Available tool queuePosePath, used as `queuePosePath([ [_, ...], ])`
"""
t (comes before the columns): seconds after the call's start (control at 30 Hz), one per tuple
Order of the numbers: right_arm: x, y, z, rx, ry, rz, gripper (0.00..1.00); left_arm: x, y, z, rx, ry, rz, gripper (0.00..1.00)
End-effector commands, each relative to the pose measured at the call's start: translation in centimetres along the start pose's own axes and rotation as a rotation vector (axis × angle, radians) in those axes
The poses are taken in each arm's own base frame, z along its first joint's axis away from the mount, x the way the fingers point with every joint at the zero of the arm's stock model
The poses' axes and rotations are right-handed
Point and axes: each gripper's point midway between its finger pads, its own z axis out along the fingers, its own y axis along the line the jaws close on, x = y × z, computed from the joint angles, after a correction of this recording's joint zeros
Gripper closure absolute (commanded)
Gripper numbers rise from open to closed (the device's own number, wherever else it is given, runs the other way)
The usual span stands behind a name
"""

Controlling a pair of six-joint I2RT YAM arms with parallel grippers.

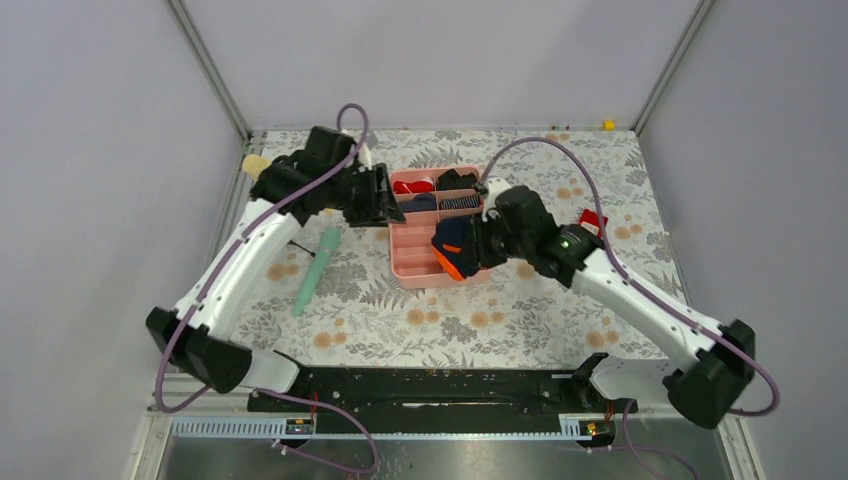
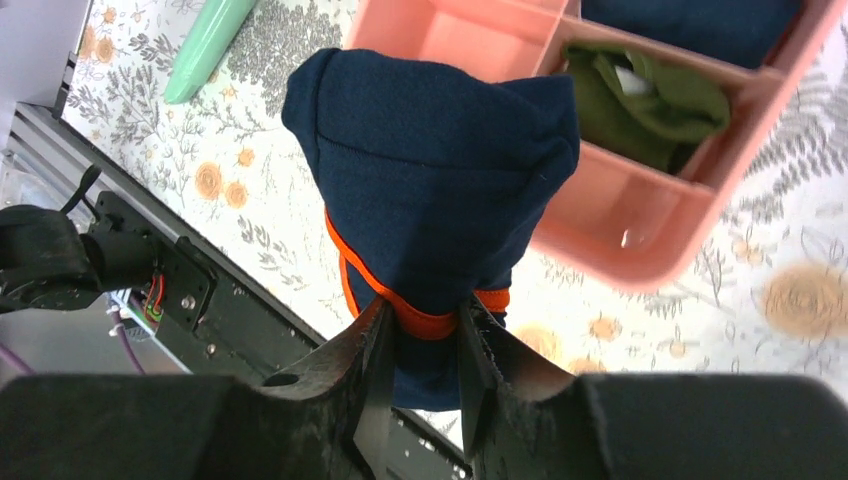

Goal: Roll the underwear
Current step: Move the storage box to the center of the board, then place the underwear in the storage box.

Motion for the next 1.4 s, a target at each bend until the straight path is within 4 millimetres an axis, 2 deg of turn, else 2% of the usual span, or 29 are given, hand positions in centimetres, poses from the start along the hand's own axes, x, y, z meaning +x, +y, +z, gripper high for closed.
queuePosePath([
  [0.0,-5.1,1.9,1.7,-0.076,-0.072,-0.092,1.00,-0.2,-0.8,-4.2,0.068,-0.056,-0.018,0.54],
  [0.17,-7.5,2.1,4.3,-0.060,-0.067,-0.152,1.00,0.3,-0.2,-5.1,0.068,-0.068,-0.024,0.54],
  [0.27,-8.0,2.1,5.5,-0.058,-0.068,-0.215,1.00,0.7,0.3,-4.9,0.063,-0.059,-0.033,0.54],
  [0.33,-8.3,1.2,6.3,-0.007,-0.076,-0.272,1.00,0.9,0.7,-4.8,0.058,-0.053,-0.038,0.54],
  [0.53,-7.3,-1.1,8.9,0.116,-0.070,-0.497,1.00,1.2,1.4,-5.0,0.054,-0.054,-0.056,0.54],
  [0.67,-7.0,-0.7,10.0,0.117,-0.087,-0.544,1.00,0.6,1.5,-6.8,0.069,-0.092,-0.072,0.54],
  [0.77,-6.0,0.1,10.7,0.112,-0.072,-0.609,1.00,0.2,1.4,-8.3,0.083,-0.124,-0.077,0.54],
  [0.87,-4.0,0.8,11.9,0.129,-0.035,-0.712,1.00,0.3,1.5,-8.9,0.095,-0.132,-0.082,0.54],
  [1.17,1.3,0.0,14.1,0.190,0.063,-0.862,1.00,1.2,2.5,-8.6,0.088,-0.113,-0.108,0.54],
  [1.37,2.3,0.0,14.1,0.167,0.085,-0.854,1.00,1.4,2.9,-8.2,0.088,-0.104,-0.117,0.54],
])
